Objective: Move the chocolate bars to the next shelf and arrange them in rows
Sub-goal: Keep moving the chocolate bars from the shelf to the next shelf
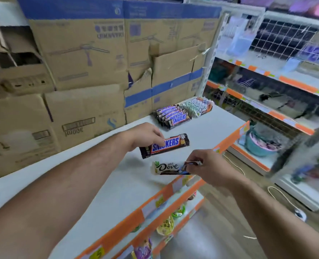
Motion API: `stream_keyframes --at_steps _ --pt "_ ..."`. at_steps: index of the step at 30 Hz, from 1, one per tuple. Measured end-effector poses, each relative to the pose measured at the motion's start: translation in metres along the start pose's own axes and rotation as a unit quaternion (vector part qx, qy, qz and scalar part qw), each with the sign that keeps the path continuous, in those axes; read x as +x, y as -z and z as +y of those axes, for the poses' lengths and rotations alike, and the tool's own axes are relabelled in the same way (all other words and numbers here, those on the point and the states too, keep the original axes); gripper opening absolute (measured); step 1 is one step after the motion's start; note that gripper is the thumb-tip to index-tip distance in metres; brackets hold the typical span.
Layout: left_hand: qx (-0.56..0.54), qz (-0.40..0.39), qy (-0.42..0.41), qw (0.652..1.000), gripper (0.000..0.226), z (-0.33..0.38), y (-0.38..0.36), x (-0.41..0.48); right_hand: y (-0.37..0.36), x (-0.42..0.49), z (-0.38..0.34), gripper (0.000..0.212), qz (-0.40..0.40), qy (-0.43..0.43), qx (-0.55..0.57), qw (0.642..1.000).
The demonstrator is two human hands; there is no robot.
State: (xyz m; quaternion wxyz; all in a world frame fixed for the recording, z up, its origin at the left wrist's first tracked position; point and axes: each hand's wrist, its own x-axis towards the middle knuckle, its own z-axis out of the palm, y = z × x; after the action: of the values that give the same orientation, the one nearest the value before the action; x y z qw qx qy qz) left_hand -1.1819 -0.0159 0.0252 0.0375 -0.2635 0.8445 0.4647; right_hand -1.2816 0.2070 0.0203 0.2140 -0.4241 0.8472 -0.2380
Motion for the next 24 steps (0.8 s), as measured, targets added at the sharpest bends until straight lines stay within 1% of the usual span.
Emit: stream_keyframes --at_steps 7,10,14,16,19,22,24 --pt "0.017 -0.016 -0.017 1.000 0.006 0.033 0.008 0.088 0.035 0.071 0.039 0.011 0.007 -0.019 -0.018 1.000" --pt "0.017 -0.027 -0.014 0.999 0.004 0.041 0.008 0.116 0.047 0.091 0.053 0.009 -0.014 -0.016 -0.013 1.000" --pt "0.021 -0.021 -0.005 1.000 0.004 0.050 0.006 0.144 0.062 0.122 0.074 0.006 -0.028 0.000 -0.010 1.000" --pt "0.033 -0.014 -0.005 0.999 0.003 0.058 0.004 0.156 0.068 0.138 0.086 0.004 -0.039 0.008 -0.004 0.999" --pt "0.046 -0.002 0.001 0.999 0.009 0.068 0.000 0.171 0.079 0.164 0.108 0.010 -0.058 0.028 0.006 0.998" --pt "0.053 0.031 0.024 0.998 0.005 0.076 0.000 0.184 0.095 0.196 0.135 0.010 -0.069 0.048 0.015 0.996" --pt "0.052 0.048 0.044 0.997 0.006 0.082 -0.001 0.189 0.109 0.218 0.153 0.010 -0.071 0.065 0.017 0.995"
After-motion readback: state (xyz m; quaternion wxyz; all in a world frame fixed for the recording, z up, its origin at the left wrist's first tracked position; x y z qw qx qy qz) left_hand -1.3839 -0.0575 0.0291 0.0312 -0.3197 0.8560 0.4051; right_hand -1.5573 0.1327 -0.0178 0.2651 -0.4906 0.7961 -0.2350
